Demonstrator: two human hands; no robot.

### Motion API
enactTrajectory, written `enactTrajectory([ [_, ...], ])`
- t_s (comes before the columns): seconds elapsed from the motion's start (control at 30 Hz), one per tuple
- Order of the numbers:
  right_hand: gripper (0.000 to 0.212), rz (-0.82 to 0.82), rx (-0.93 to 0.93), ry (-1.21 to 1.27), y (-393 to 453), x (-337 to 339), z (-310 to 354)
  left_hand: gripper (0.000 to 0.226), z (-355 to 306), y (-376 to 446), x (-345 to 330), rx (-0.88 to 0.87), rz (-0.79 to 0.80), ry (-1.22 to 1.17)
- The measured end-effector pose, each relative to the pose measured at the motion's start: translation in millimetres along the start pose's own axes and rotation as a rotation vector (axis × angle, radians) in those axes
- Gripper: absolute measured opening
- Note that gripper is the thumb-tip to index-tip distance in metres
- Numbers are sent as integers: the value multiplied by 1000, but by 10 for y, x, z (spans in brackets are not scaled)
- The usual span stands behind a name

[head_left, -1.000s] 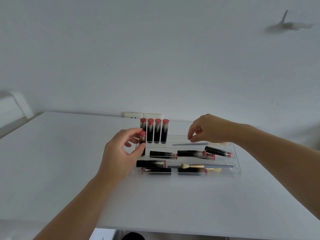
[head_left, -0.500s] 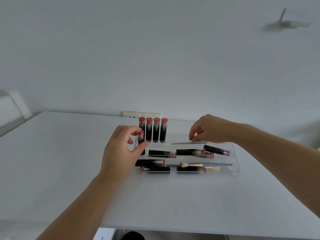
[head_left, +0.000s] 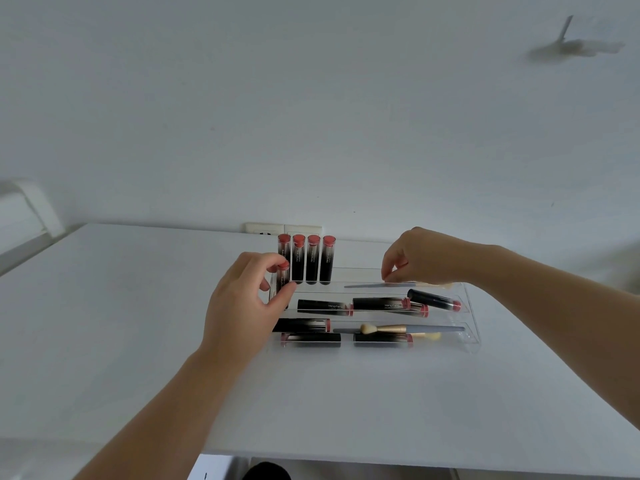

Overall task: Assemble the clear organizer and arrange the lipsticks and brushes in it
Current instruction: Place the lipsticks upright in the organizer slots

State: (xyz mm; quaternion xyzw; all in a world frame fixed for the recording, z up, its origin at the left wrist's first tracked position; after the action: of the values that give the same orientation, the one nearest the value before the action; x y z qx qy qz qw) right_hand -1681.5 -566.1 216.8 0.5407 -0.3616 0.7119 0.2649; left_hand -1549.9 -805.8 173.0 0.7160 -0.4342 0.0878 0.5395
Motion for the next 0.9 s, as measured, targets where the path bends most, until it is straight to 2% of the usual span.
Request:
enactTrajectory([
  [0.17,10,4,5,-2,1,-15,-19,36,-8,3,-7,-19,11,-17],
  [0.37,8,42,7,-133,18,-1,-1,41,31,-16,-20,12,36,-67],
  [0.7,11,-59,12,-251,2,10,-1,44,39,-28,-28,4,40,-57],
  [0.8,9,-91,17,-209,-15,33,24,44,33,-28,-27,-3,37,-43],
  [0.9,13,-156,59,-40,-51,90,78,43,31,-24,-34,-1,44,-40],
])
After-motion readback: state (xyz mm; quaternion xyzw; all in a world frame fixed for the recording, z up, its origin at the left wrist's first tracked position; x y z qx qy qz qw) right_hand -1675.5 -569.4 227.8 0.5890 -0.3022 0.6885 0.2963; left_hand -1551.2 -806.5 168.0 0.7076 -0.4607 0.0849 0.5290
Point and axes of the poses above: each hand's wrist, its own y-axis towards the middle knuckle, its own x-axis out of the back of the hand, z = x × y, the point moved 6 cm from there along y, towards the middle knuckle, and after that the axes turned 9 degrees about z, right-handed, at the moved point
